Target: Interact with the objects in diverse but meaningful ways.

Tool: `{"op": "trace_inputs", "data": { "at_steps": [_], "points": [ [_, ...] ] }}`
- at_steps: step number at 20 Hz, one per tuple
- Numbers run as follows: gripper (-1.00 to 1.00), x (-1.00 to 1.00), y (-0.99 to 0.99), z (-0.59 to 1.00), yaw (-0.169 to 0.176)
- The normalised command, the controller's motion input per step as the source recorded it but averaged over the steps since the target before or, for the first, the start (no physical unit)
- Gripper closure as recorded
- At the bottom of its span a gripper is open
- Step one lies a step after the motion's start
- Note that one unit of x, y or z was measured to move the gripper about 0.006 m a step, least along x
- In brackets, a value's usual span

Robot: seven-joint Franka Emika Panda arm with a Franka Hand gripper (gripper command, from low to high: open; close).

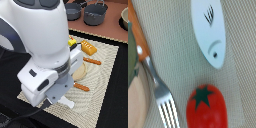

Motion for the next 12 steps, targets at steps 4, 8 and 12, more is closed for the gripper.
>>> {"op": "trace_inputs", "data": {
  "at_steps": [4, 8, 12],
  "points": [
    [-1.00, 0.58, -0.33, -0.19, 0.065],
    [-1.00, 0.37, -0.34, -0.29, 0.074],
    [-1.00, 0.07, -0.32, -0.34, 0.043]
  ]
}}
